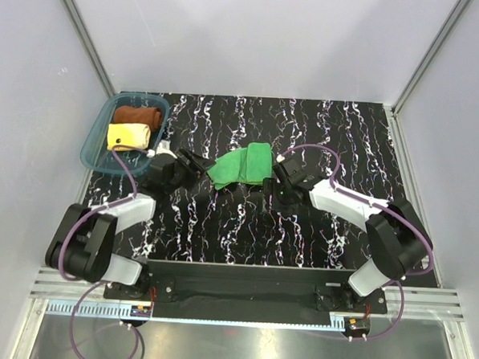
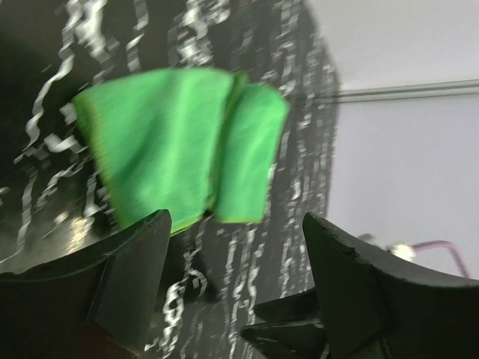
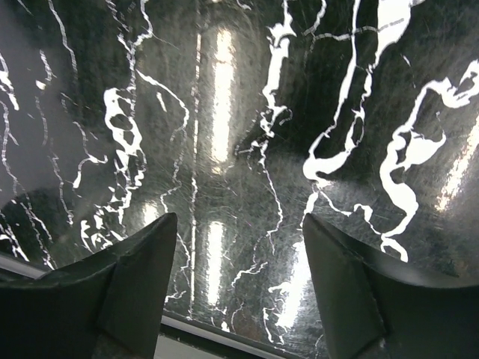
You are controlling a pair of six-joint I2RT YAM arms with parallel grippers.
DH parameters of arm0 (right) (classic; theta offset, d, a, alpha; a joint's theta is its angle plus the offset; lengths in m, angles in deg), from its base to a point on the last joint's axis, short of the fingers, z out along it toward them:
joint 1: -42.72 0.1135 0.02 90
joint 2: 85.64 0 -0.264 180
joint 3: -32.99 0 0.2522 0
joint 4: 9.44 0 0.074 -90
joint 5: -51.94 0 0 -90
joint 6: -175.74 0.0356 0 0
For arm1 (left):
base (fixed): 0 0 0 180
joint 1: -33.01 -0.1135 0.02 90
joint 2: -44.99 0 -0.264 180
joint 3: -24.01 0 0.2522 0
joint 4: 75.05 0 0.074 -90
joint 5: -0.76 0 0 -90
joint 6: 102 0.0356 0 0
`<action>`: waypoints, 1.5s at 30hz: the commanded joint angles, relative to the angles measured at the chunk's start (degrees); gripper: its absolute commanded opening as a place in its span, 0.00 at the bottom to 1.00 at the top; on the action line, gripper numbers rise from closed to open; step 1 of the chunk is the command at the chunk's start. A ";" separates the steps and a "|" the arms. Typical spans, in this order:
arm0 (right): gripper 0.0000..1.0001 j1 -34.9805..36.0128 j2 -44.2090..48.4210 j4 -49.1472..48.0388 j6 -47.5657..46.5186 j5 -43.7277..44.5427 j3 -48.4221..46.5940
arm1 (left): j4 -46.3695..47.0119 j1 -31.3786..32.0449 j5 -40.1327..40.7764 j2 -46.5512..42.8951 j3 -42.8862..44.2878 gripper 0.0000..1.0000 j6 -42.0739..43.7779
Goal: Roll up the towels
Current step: Flatten the towel
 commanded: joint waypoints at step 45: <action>0.77 -0.10 -0.12 -1.41 -0.94 0.96 1.67 | 14.03 -0.21 -5.78 17.01 -0.83 0.15 -8.00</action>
